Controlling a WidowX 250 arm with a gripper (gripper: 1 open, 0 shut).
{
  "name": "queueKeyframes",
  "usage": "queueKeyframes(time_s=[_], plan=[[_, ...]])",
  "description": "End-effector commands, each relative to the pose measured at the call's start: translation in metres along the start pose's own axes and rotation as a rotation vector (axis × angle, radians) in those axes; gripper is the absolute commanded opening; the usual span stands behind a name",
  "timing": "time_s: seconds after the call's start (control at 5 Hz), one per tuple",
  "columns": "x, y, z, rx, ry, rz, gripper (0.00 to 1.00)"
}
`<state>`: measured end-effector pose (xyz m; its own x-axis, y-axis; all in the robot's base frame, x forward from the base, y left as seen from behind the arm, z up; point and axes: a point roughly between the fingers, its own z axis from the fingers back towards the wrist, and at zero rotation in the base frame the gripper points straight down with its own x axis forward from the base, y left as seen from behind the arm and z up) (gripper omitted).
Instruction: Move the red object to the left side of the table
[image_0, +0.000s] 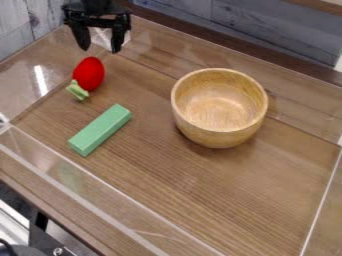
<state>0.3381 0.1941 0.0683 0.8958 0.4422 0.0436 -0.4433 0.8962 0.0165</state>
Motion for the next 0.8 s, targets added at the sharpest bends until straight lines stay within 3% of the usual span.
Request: queueKeyframes(time_s=[0.0, 0.2, 0.6], plan=[[0.010, 0.009, 0.022, 0.000, -0.048, -0.015, 1.00], [0.012, 0.014, 0.024, 0.000, -0.035, -0.047, 1.00], [-0.009, 0.006, 0.015, -0.006, -0.014, -0.094, 1.00]])
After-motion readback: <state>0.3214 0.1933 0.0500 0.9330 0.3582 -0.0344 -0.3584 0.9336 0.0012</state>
